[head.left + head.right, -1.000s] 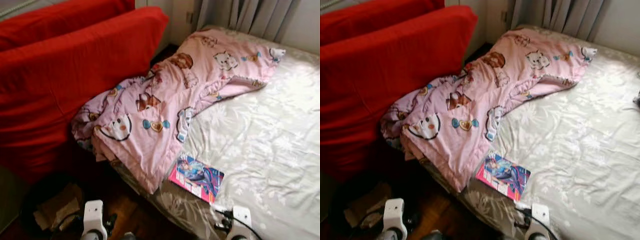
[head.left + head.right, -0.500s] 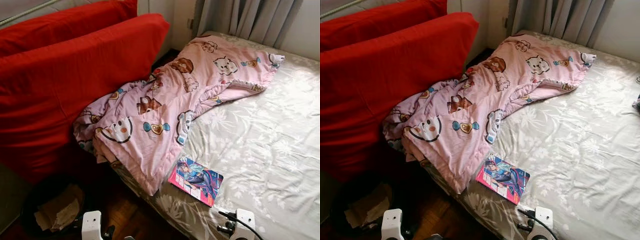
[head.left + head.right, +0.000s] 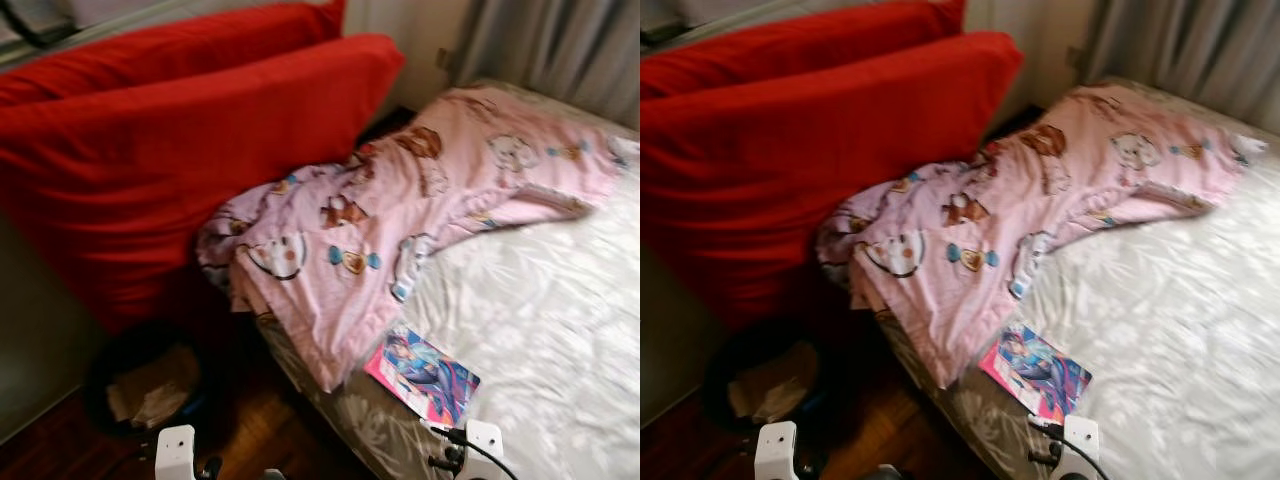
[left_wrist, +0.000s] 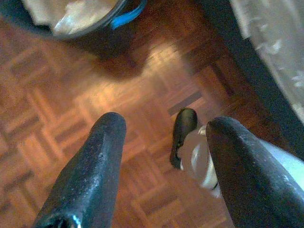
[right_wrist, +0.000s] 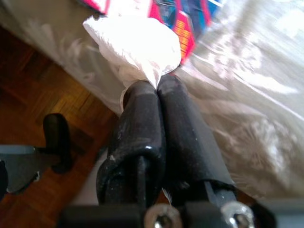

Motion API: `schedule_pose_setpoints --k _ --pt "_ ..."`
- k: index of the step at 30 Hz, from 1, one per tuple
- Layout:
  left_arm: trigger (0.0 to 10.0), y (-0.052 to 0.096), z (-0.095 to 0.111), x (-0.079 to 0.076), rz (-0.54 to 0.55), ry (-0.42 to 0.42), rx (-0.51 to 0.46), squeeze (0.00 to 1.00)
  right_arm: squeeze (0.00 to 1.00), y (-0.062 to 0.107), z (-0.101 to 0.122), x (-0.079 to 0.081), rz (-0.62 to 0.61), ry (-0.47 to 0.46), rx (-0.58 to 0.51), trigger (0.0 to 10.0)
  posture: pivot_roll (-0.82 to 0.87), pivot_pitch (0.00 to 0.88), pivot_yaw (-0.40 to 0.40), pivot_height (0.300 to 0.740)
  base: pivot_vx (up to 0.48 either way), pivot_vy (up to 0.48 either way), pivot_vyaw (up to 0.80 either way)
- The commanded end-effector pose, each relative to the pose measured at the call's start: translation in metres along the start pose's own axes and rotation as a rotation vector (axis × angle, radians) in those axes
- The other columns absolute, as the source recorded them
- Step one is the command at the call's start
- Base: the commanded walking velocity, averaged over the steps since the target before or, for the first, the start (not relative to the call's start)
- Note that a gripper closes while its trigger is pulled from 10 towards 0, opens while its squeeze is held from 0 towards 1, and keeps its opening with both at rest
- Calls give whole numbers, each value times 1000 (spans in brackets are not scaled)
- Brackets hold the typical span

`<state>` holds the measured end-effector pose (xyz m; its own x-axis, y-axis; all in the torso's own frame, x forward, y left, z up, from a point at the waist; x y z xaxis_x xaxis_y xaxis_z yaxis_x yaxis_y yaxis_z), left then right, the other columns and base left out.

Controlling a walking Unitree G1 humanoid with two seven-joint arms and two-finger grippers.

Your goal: Clean up the room

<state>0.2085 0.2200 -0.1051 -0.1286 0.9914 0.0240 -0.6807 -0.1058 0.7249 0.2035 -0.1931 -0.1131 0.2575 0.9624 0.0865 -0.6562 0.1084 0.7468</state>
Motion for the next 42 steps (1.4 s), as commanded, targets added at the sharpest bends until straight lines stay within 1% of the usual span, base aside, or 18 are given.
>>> schedule_pose_setpoints --k 1,6,8,14,20,29,35,42 --pt "10000 3 -12 4 6 -13 44 0 0 2 -9 -1 -6 0 23 10000 63 146 -11 720 0 0 800" --pt "10000 4 -14 7 8 -14 46 0 0 2 -9 -1 -9 -1 23 10000 64 151 -10 720 0 0 735" --pt "10000 5 -16 9 10 -14 44 0 0 2 -9 -2 -21 -20 25 10000 65 156 -12 720 0 0 0" --pt "10000 7 -19 14 15 -15 48 0 0 2 -8 -2 -22 -18 23 10000 64 161 -14 720 0 0 0" --pt "10000 7 -18 14 19 -15 47 0 0 2 -8 -1 -24 -21 22 10000 66 165 -16 720 0 0 0" --pt "10000 5 -12 9 9 -25 28 0 0 2 -7 -1 -29 -24 20 10000 66 171 -15 720 0 0 0" --pt "10000 2 -5 2 3 -32 6 0 0 2 -8 -1 -32 -24 21 10000 67 174 -14 720 0 0 0" --pt "10000 1 -3 -1 3 -32 1 0 0 2 -8 0 -30 -25 22 10000 67 174 -14 720 0 0 0"
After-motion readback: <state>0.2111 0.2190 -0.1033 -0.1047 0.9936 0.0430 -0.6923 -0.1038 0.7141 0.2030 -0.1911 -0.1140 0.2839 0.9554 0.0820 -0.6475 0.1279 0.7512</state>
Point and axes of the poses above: a point about 5 cm out from each wrist's last joint towards the gripper, its own y axis pointing back from the gripper into the wrist, its own z axis along the axis of the wrist's last joint, x = y × z, the point moved 4 cm from there along -y, pointing out of the wrist towards the gripper, and after that the axes turned 3 degrees about -y, right-handed, at the moved point
